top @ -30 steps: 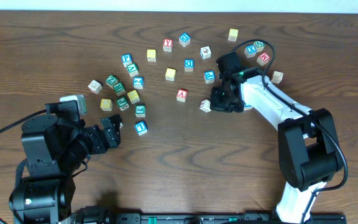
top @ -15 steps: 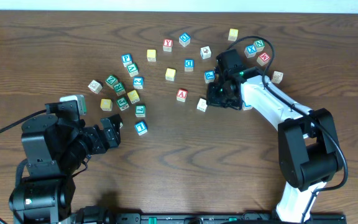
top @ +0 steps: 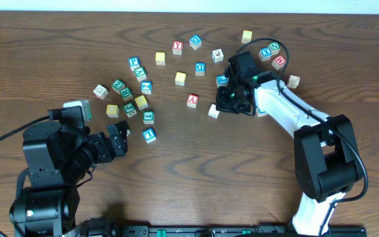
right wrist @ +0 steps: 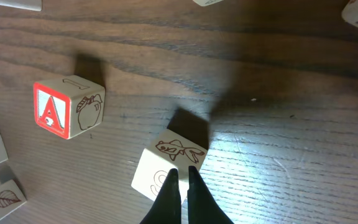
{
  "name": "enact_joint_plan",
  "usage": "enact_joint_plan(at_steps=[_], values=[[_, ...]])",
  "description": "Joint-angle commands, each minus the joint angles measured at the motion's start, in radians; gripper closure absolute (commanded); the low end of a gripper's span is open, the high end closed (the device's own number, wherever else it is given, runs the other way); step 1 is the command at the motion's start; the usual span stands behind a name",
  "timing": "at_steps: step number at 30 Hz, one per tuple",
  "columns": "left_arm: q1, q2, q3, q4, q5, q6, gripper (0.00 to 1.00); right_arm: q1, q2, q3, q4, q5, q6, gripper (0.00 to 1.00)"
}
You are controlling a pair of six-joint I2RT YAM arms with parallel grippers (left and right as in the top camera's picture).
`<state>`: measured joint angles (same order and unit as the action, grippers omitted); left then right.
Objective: Spell out AI2
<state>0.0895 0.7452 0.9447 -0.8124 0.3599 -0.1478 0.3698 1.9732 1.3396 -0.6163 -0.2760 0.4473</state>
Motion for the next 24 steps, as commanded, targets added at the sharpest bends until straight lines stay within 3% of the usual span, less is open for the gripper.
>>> enact_joint_plan(at_steps=[1,24], values=[[-0.001,-0.001,0.014,-0.003,-0.01,0.02,0.02,0.008,-0.008,-0.008,-0.003,-0.004,0.002,0.99],[-0.001,-0.001,0.014,-0.003,-0.01,0.02,0.02,0.0,-0.008,-0.046,-0.078,0.066,0.008,0.99]])
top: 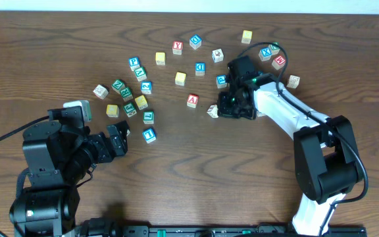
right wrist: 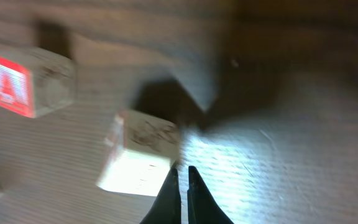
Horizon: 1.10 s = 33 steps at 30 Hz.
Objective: Spell out AI2
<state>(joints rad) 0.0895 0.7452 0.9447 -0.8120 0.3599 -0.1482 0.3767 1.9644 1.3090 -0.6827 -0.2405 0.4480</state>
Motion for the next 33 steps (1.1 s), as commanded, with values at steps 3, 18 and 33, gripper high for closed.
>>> enact_joint_plan(at_steps=[3,18,33], values=[[-0.001,-0.001,0.014,-0.003,-0.01,0.021,0.02,-0.014,0.001,-0.016,-0.022,0.032,0.008,0.99],[-0.001,-0.001,0.014,-0.003,-0.01,0.021,0.02,-0.015,-0.055,-0.016,0.125,-0.11,0.01,0.99],[-0.001,-0.001,0.014,-0.003,-0.01,0.021,0.02,0.004,-0.045,-0.091,0.245,-0.111,0.053,0.99]])
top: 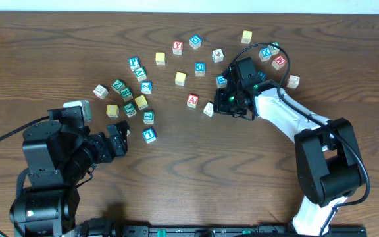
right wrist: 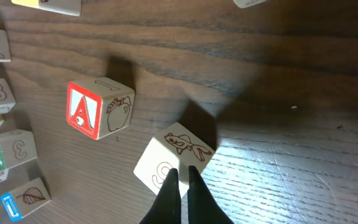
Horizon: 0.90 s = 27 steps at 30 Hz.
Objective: Spell out AI2
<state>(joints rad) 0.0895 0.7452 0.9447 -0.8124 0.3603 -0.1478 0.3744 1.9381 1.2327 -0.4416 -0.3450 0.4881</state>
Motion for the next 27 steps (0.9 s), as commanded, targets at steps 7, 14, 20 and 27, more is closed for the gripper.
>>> enact_joint_plan(at_steps=[7,14,20,27], values=[[-0.001,-0.001,0.014,-0.003,-0.01,0.021,0.02,0.005,-0.019,-0.016,-0.029,0.019,0.013,0.99],[-0.001,-0.001,0.014,-0.003,-0.01,0.02,0.02,0.006,-0.019,-0.019,-0.064,0.058,0.012,0.99],[-0.001,-0.001,0.014,-0.003,-0.01,0.02,0.02,0.004,-0.029,-0.018,-0.01,-0.023,-0.027,0.99],[-0.001,-0.001,0.014,-0.003,-0.01,0.02,0.02,0.004,-0.085,-0.018,0.023,-0.052,-0.053,0.99]])
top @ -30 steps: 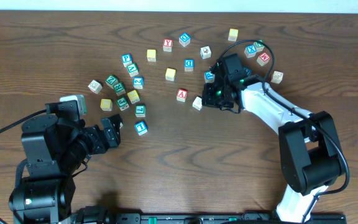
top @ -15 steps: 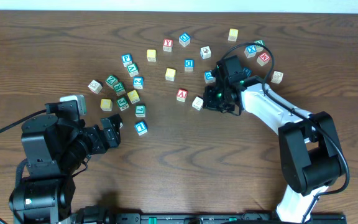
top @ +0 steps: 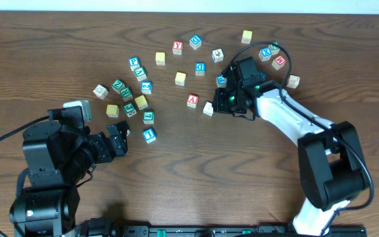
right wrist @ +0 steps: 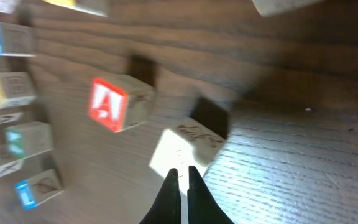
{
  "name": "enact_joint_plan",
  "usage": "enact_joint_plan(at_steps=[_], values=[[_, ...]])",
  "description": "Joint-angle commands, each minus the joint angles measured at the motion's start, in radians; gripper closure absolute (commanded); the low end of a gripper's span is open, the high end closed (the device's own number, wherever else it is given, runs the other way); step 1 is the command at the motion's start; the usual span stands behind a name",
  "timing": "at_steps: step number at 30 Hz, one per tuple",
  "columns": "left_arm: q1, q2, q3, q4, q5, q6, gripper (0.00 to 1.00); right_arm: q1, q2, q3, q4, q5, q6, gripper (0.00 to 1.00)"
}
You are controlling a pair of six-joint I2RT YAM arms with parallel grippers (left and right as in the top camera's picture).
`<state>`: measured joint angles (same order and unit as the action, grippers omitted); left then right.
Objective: Spell out AI2
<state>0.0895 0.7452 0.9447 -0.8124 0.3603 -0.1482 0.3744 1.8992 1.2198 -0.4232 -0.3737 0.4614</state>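
Note:
The red A block (top: 193,100) (right wrist: 114,104) lies mid-table. Just right of it, apart from it, sits a white block (top: 208,108) (right wrist: 182,149) with a fish drawing on one side. My right gripper (top: 218,105) (right wrist: 181,175) is shut, with its tips against the near side of that white block and nothing between them. A blue I block (top: 149,135) lies further left, near my left gripper (top: 118,138), which looks open and holds nothing. I cannot make out a block with a 2.
Several letter blocks are scattered over the far half of the table (top: 196,178): a cluster at the left (top: 133,99), single ones at the back (top: 195,41), and a few behind my right arm (top: 272,51). My right arm's white link (top: 288,118) runs to the right.
My right gripper, still shut, has turned a little and its view is blurred. The white block stays at its tips, about where it was beside the red A. The left arm is unmoved.
At first my shut right gripper touched the white block, which lay further right of the red A. Then the block stood tilted at the tips. After that it lay closer to the A, and it remains there now.

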Motion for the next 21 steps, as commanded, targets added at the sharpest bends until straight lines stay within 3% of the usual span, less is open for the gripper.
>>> enact_joint_plan(at_steps=[1,21], values=[[-0.001,-0.001,0.014,-0.003,-0.01,0.021,0.02,0.004,-0.047,-0.005,0.005,-0.022,-0.025,0.99],[-0.001,-0.001,0.014,-0.003,-0.01,0.021,0.02,0.016,0.004,-0.039,0.032,0.001,-0.024,0.99]])
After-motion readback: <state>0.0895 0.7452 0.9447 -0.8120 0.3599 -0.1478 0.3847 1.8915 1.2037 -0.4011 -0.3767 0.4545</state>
